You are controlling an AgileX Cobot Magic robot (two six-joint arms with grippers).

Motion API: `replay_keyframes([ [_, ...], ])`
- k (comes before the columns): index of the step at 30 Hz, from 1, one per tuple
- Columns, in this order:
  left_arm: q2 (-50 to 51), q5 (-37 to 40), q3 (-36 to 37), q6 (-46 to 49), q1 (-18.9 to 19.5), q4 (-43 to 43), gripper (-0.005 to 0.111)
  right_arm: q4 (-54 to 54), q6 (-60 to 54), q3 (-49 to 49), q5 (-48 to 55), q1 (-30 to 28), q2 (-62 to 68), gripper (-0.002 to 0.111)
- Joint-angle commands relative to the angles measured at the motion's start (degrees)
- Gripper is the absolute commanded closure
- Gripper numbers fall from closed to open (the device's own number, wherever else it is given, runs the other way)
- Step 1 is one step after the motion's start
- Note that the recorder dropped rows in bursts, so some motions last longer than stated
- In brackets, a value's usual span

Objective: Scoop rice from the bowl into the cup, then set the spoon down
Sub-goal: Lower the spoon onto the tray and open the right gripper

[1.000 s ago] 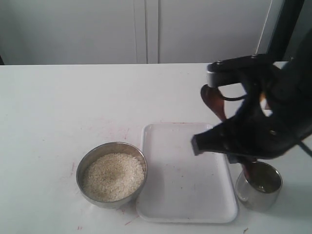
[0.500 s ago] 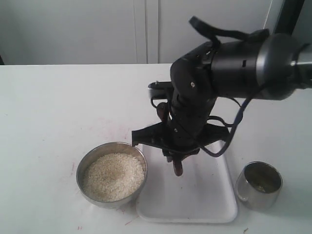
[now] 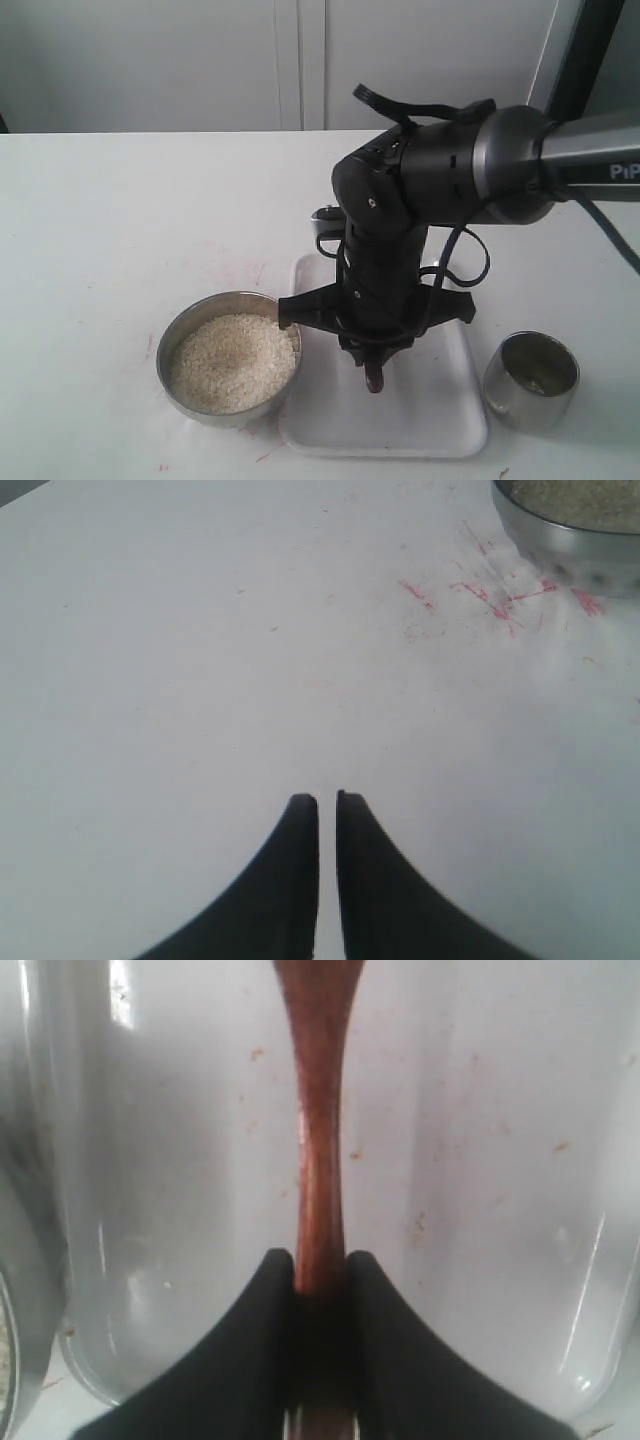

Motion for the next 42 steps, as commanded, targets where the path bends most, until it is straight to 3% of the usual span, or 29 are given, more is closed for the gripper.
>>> replay_keyframes([
  [1, -0.01, 2.79, 0.52, -0.33, -0.42, -0.32, 0.092, 1.49, 0.89, -0.40, 1.49, 0.14, 1.00, 0.108],
  [19, -0.01, 2.79, 0.52, -0.33, -0.42, -0.32, 0.092, 1.64, 2.41, -0.40, -0.37, 0.01, 3.55, 0.108],
  [25, -0.01, 2.79, 0.52, -0.33, -0.42, -0.32, 0.092, 2.17, 0.96, -0.40, -2.11, 0.01, 3.67, 0.091],
  [38, -0.01, 2.79, 0.52, -0.33, -0.42, -0.32, 0.092, 1.96, 0.96, -0.40, -2.58, 0.01, 3.67, 0.091],
  [42, -0.01, 2.79, 0.52, -0.33, -0.42, -0.32, 0.092, 1.96, 0.96, -0.40, -2.48, 0.01, 3.67, 0.084],
])
